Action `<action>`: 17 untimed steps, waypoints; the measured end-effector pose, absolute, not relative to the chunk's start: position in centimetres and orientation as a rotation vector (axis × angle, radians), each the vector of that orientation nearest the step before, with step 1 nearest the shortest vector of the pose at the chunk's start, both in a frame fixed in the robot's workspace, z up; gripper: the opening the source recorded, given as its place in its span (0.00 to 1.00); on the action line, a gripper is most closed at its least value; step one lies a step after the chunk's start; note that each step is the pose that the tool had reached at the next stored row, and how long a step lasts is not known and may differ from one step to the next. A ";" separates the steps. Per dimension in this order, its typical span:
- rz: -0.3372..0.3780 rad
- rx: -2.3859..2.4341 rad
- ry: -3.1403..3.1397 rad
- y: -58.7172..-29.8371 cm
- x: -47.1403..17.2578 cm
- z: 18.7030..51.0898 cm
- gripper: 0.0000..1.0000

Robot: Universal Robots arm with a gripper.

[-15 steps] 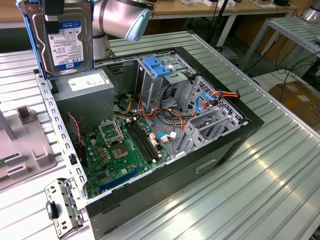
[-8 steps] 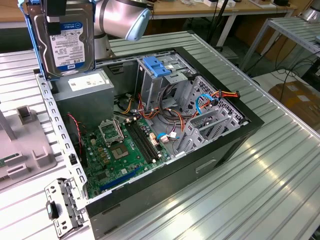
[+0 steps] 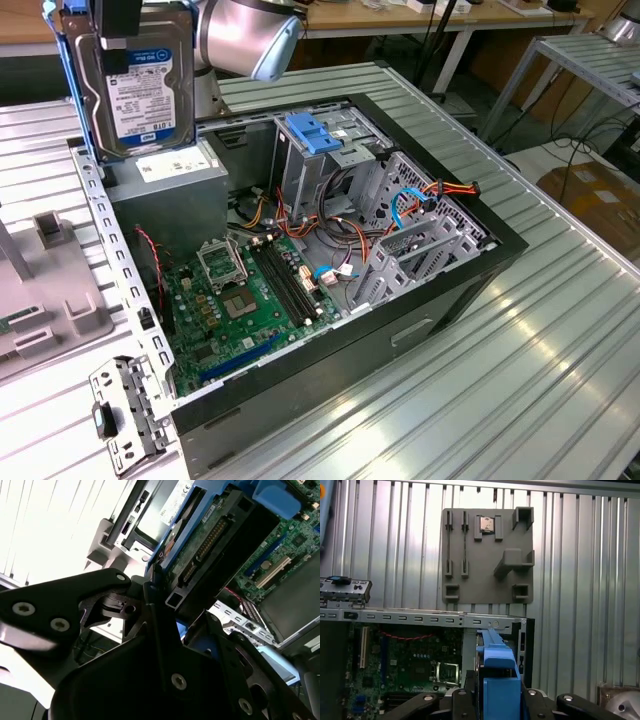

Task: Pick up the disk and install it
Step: 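Pick up the disk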

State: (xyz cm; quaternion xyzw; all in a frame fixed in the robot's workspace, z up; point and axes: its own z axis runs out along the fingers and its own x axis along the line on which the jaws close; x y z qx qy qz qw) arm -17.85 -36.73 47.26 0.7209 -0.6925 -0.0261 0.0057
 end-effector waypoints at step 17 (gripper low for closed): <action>-0.082 2.257 -2.168 -37.8 -17.3 47.2 0.37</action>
